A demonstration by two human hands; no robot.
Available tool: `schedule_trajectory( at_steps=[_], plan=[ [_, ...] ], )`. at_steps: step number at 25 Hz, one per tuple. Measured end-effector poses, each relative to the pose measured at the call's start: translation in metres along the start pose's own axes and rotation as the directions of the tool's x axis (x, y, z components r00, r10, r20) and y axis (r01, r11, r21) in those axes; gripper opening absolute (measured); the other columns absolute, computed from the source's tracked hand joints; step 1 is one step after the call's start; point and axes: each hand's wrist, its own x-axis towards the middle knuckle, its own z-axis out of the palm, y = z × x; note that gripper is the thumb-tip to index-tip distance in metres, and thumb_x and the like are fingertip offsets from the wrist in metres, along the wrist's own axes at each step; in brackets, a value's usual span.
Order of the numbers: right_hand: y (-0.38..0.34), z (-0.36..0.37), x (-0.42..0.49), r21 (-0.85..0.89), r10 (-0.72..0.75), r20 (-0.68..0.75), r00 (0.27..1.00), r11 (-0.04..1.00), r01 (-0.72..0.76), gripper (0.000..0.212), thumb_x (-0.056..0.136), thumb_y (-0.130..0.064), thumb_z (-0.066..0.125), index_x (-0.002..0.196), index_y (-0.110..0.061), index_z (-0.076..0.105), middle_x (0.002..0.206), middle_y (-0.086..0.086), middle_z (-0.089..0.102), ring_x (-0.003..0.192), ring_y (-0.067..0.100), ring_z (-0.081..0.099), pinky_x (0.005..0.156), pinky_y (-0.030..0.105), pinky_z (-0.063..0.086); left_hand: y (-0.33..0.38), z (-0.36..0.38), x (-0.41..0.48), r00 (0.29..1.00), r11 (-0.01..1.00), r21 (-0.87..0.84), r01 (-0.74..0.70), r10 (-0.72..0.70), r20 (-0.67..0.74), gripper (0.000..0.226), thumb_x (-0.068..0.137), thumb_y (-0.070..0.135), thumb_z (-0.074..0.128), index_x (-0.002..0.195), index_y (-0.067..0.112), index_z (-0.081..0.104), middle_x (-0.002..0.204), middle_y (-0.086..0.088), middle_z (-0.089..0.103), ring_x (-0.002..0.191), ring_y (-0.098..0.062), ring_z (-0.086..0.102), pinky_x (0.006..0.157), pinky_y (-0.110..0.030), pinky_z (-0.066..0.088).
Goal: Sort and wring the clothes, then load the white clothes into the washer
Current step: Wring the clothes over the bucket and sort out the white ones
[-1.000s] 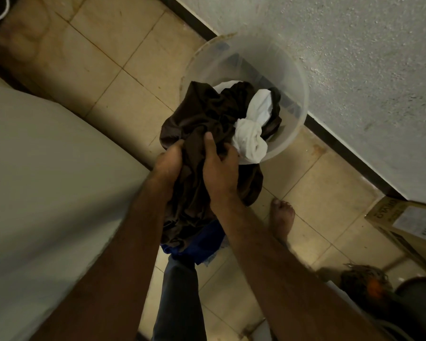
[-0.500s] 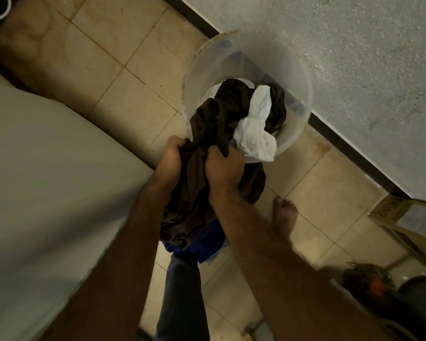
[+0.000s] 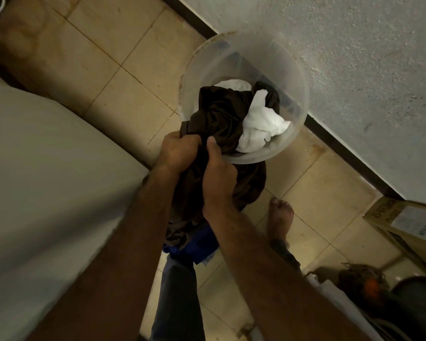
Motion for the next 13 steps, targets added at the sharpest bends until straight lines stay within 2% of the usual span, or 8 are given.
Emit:
schedule_trajectory(
  at_steps=[2,4,6,8,9,11,12,13],
  plan=[
    [-0.001,0.003,0.006,0.025,0.043,-0.05,0.998,0.999,-0.041,0.022,0.091,-0.045,0.069,0.101,-0.026,0.072,0.101,-0.008,0.074,0.097,0.012,0.07,0.094,0.04,0.058,0.005,-0.003,0.001,1.0,1.0,0.015,-0.019,0.019,0.006,0.017,0.094,0.015,0.051,0.102,0.008,0.064,0.103,-0.018,0.068,0.07,-0.017,0.053,0.06,-0.026,0.052],
    [-0.006,0.003,0.015,0.072,0.109,-0.08,0.991,0.992,-0.104,0.056,0.086,-0.049,0.072,0.131,-0.02,0.056,0.122,-0.001,0.067,0.11,0.02,0.066,0.098,0.045,0.056,0.007,-0.006,0.0,0.997,0.994,0.082,-0.078,0.078,0.003,0.014,0.094,0.017,0.047,0.093,0.009,0.06,0.104,-0.015,0.065,0.072,-0.017,0.051,0.062,-0.024,0.045],
    [-0.016,0.005,0.022,0.092,0.131,-0.088,0.988,0.988,-0.122,0.076,0.083,-0.049,0.075,0.145,-0.02,0.042,0.133,0.002,0.06,0.118,0.024,0.062,0.101,0.047,0.054,0.003,-0.011,-0.003,0.998,1.0,-0.013,0.01,-0.01,0.07,0.025,0.089,0.032,0.052,0.09,0.011,0.066,0.092,-0.006,0.067,0.076,-0.02,0.06,0.065,-0.024,0.047],
    [-0.021,0.006,0.028,0.086,0.127,-0.074,0.989,0.989,-0.121,0.082,0.083,-0.039,0.078,0.151,-0.021,0.036,0.137,0.005,0.057,0.12,0.027,0.06,0.1,0.05,0.054,-0.005,-0.013,-0.001,0.976,0.982,-0.136,0.131,-0.104,0.194,0.05,0.076,0.057,0.063,0.103,0.016,0.073,0.099,-0.007,0.075,0.089,-0.025,0.07,0.079,-0.034,0.054],
    [-0.023,0.006,0.03,0.065,0.119,-0.062,0.991,0.991,-0.115,0.071,0.084,-0.029,0.077,0.146,-0.019,0.044,0.132,0.006,0.06,0.115,0.027,0.063,0.097,0.05,0.056,-0.01,-0.013,0.001,0.964,0.97,-0.175,0.167,-0.124,0.234,0.071,0.064,0.069,0.071,0.112,0.017,0.073,0.107,-0.009,0.075,0.096,-0.027,0.072,0.089,-0.041,0.056],
    [-0.024,0.006,0.031,-0.009,0.089,-0.069,0.994,0.996,-0.089,0.022,0.088,-0.012,0.067,0.11,-0.017,0.067,0.106,0.005,0.069,0.096,0.025,0.067,0.09,0.048,0.06,-0.016,-0.012,0.001,0.963,0.96,-0.186,0.207,-0.166,0.214,0.102,0.041,0.081,0.079,0.12,0.019,0.07,0.111,-0.007,0.075,0.101,-0.029,0.072,0.097,-0.046,0.054],
    [-0.024,0.007,0.029,-0.024,0.087,-0.088,0.992,0.996,-0.089,0.014,0.089,-0.007,0.062,0.092,-0.019,0.068,0.094,0.005,0.069,0.089,0.024,0.068,0.089,0.048,0.06,-0.016,-0.01,-0.001,0.968,0.963,-0.177,0.205,-0.173,0.181,0.101,0.04,0.081,0.078,0.12,0.019,0.07,0.11,-0.006,0.075,0.1,-0.028,0.072,0.095,-0.045,0.055],
    [-0.023,0.006,0.027,-0.018,0.097,-0.113,0.989,0.995,-0.099,0.02,0.089,-0.004,0.059,0.082,-0.02,0.068,0.088,0.005,0.069,0.085,0.025,0.068,0.088,0.048,0.06,-0.015,-0.009,-0.001,0.975,0.97,-0.16,0.184,-0.16,0.154,0.095,0.045,0.079,0.078,0.119,0.019,0.07,0.108,-0.005,0.075,0.098,-0.027,0.072,0.093,-0.043,0.057]
  ],
)
